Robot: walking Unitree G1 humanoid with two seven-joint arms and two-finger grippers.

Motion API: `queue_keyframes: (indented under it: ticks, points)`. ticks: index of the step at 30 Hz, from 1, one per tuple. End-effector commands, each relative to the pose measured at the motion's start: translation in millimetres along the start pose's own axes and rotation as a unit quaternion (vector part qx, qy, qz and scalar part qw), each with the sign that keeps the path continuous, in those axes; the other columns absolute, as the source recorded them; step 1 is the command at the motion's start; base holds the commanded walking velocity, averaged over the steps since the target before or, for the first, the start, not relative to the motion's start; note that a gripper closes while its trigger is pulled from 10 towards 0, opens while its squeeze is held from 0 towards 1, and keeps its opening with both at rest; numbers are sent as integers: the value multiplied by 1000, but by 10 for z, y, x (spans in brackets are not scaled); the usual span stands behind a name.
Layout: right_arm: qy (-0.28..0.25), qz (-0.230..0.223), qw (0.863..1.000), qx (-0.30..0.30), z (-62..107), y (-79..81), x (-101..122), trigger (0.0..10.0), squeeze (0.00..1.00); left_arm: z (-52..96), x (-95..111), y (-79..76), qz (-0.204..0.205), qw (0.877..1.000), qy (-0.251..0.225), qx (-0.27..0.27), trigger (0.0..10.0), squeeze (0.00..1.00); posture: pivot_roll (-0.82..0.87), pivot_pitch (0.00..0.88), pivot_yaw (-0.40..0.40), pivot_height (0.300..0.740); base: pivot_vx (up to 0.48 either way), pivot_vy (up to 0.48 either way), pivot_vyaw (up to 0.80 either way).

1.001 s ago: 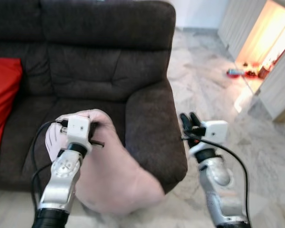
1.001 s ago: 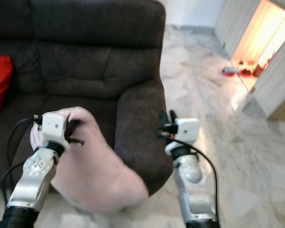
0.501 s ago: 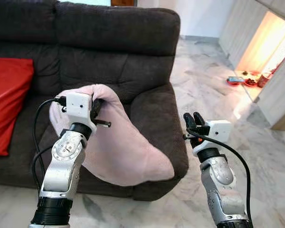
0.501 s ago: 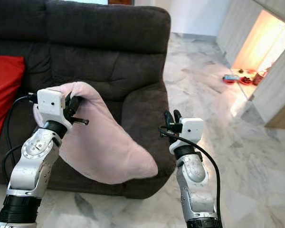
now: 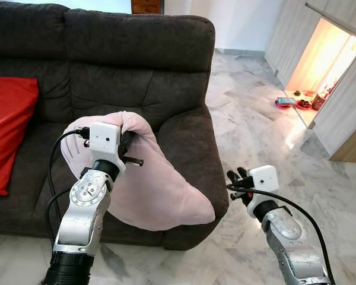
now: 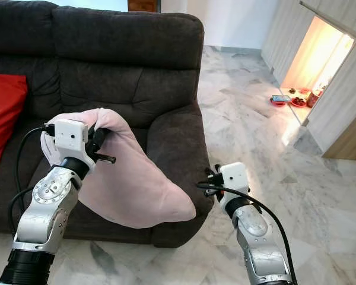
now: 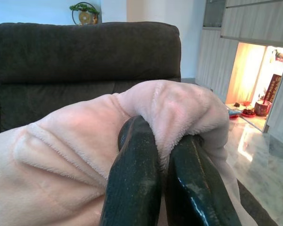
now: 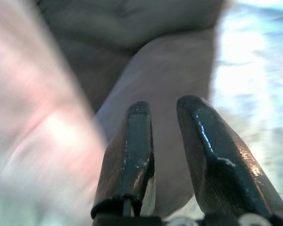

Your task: Move the pillow to the sofa from floor

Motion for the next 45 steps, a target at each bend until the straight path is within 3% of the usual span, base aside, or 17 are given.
queue_keyframes:
  ticks: [1,9,10,11,12,18,21,22,23,24,33,34,35,44,45]
  points:
    - [20,0,999,49,36,121,-88,10000,0,-22,147,-90,-2,999,-28,-21,10000,0,7,0,-80,740,0,0,0]
    - [47,-16,998,45,44,167,-227,10000,0,-27,135,-116,0,999,-25,-25,10000,0,9,0,-82,740,0,0,0]
    - [44,-28,997,55,33,213,-226,10000,310,-32,132,-125,0,999,-24,-28,10000,0,7,0,-82,740,0,0,0]
    - [44,-28,997,55,33,213,-226,10000,310,-32,132,-125,0,999,-24,-28,10000,0,7,0,-82,740,0,0,0]
    - [44,-30,997,57,25,232,-231,10000,1000,-36,131,-131,0,999,-24,-30,10000,0,8,0,-81,740,0,0,0]
    - [46,-80,992,84,-16,383,-351,10000,1000,-72,118,-158,4,999,-22,-37,10000,0,16,0,-86,740,0,0,0]
    - [56,-81,990,100,-19,442,-442,10000,1000,-90,114,-178,6,999,-22,-42,10000,0,16,0,-85,740,0,0,0]
    - [56,-82,989,112,-14,469,-461,10000,863,-96,112,-185,6,999,-21,-43,10000,0,18,0,-85,740,0,0,0]
    - [56,-82,989,112,-14,469,-461,10000,863,-96,112,-185,6,999,-21,-43,10000,0,18,0,-85,740,0,0,0]
    - [53,-83,988,122,-9,494,-476,10000,0,-97,106,-193,7,999,-20,-44,10000,0,18,0,-85,740,0,0,0]
    - [25,-113,986,121,-53,492,-464,10000,0,-115,104,-238,11,998,-21,-53,10000,0,18,0,-83,740,0,0,0]
    - [20,-122,985,119,-66,484,-470,10000,537,-123,106,-244,10,998,-21,-55,10000,0,20,0,-83,740,0,0,0]
    - [13,-118,986,117,-73,473,-465,10000,1000,-125,106,-246,11,998,-22,-56,10000,0,20,0,-83,740,0,0,0]
    - [10,-89,987,132,-82,458,-540,10000,1000,-124,101,-284,12,998,-22,-63,10000,0,23,0,-84,740,0,0,0]
    - [13,-87,987,133,-84,457,-561,10000,467,-127,102,-288,12,998,-22,-63,10000,0,25,0,-87,740,0,0,0]
Point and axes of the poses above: a point about 5 cm out from each wrist's last joint towards the gripper, its own z axis pointing back from the gripper into the wrist, its own x axis along the axis of the wrist's last joint, y = z × x, the point moved 2 cm from there along -z, pointing out of the wrist towards the gripper, and after that the axes turned 13 degrees about z, right-handed, at the moved point
